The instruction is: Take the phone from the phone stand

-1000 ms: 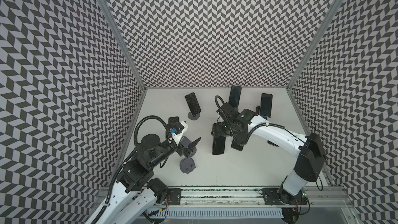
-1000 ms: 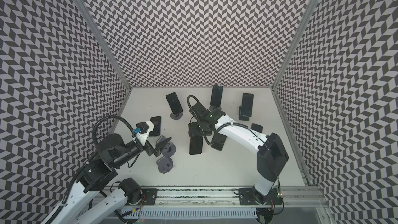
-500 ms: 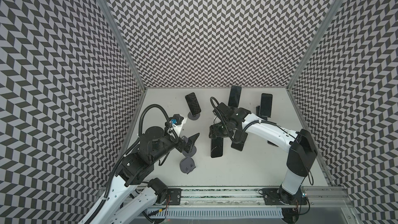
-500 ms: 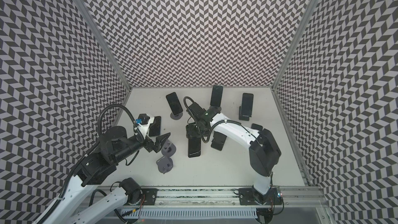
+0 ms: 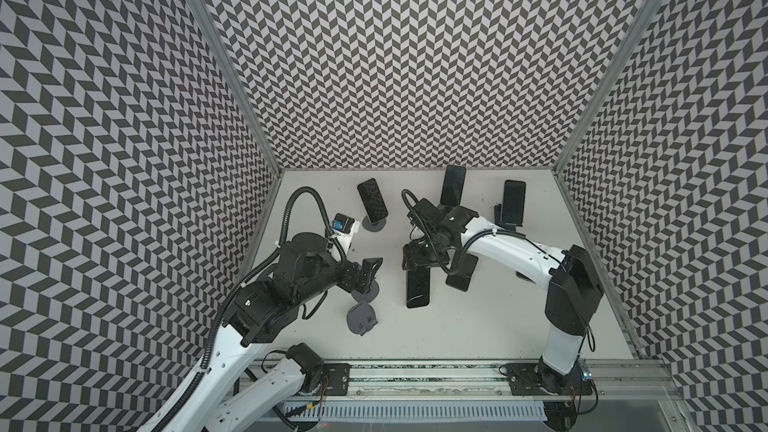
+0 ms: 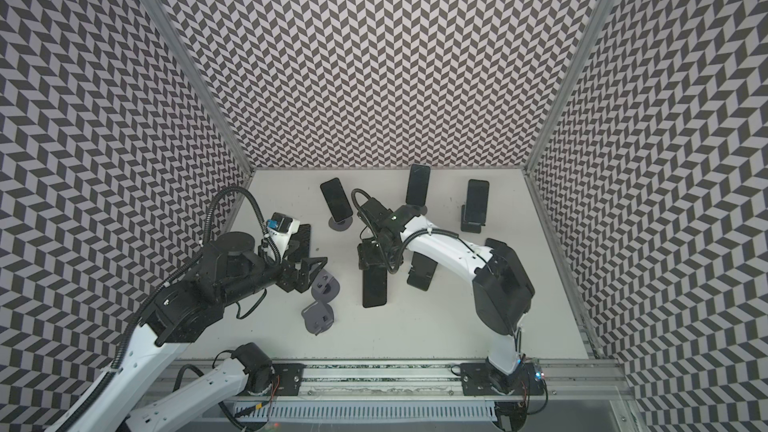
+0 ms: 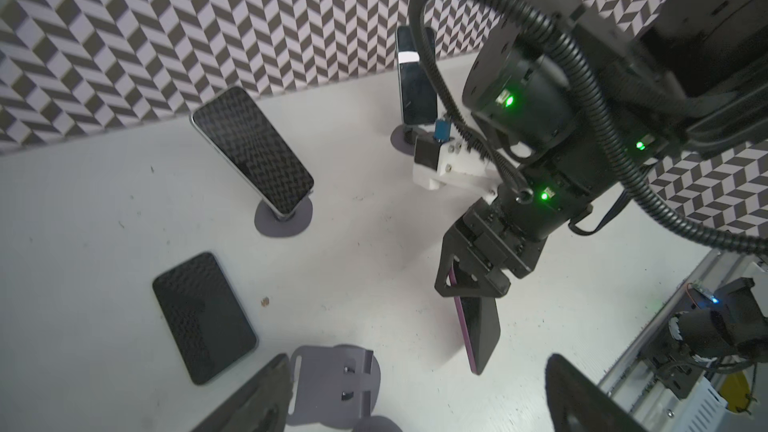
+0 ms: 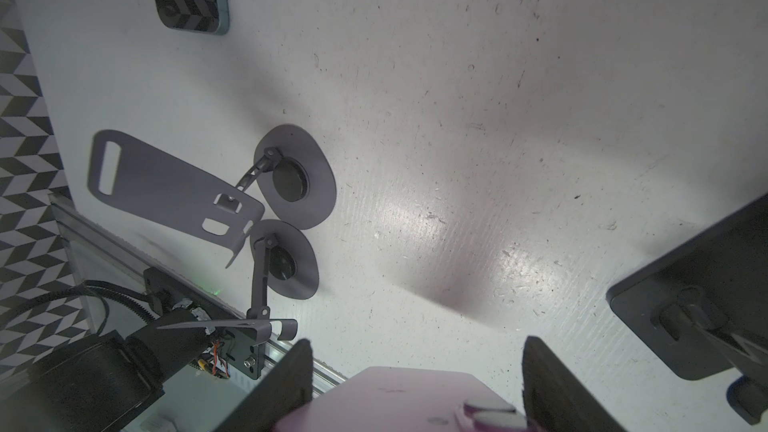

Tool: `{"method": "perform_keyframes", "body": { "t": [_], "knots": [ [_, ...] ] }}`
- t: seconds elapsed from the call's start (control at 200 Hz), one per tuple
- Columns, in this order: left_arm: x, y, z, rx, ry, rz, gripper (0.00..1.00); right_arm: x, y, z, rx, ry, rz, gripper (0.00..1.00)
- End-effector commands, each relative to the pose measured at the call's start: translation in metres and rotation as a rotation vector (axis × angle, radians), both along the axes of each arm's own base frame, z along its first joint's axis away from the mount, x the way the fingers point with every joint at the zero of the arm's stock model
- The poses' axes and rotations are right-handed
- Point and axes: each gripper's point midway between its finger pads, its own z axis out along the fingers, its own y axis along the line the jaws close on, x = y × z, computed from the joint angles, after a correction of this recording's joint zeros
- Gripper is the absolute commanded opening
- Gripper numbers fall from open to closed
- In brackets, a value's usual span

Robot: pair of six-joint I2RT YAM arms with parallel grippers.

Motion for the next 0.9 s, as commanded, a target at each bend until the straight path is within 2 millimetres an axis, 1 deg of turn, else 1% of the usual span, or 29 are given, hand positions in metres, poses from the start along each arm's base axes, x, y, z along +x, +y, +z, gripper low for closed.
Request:
{"method": "perform_keyframes", "body": {
  "t": [0.0, 0.205, 0.466, 0.716, 0.816, 0.841, 0.896],
  "knots": [
    [-0.007, 0.002, -0.014, -0.025, 0.118, 0.045, 0.94, 0.0, 0.008, 0.007, 0.023, 0.005, 0.016, 0.07],
    [-0.01, -0.001, -0.03, -0.058, 0.215, 0.078, 0.94, 0.002, 0.01, 0.006, 0.016, 0.011, 0.016, 0.07],
    [-0.014, -0.005, -0.05, -0.076, 0.311, 0.095, 0.94, 0.0, 0.01, -0.001, -0.006, 0.037, 0.03, 0.07],
    [-0.017, -0.006, -0.058, -0.083, 0.343, 0.101, 0.94, 0.001, 0.012, -0.008, -0.025, 0.057, 0.04, 0.07],
    [-0.018, -0.006, -0.063, -0.075, 0.361, 0.103, 0.94, 0.001, 0.011, -0.011, -0.035, 0.066, 0.044, 0.06],
    [-0.018, -0.006, -0.065, -0.072, 0.367, 0.104, 0.94, 0.0, 0.012, -0.012, -0.034, 0.07, 0.049, 0.03],
    [-0.019, -0.005, -0.067, -0.066, 0.373, 0.105, 0.94, -0.001, 0.012, -0.014, -0.037, 0.079, 0.052, 0.03]
  ]
}}
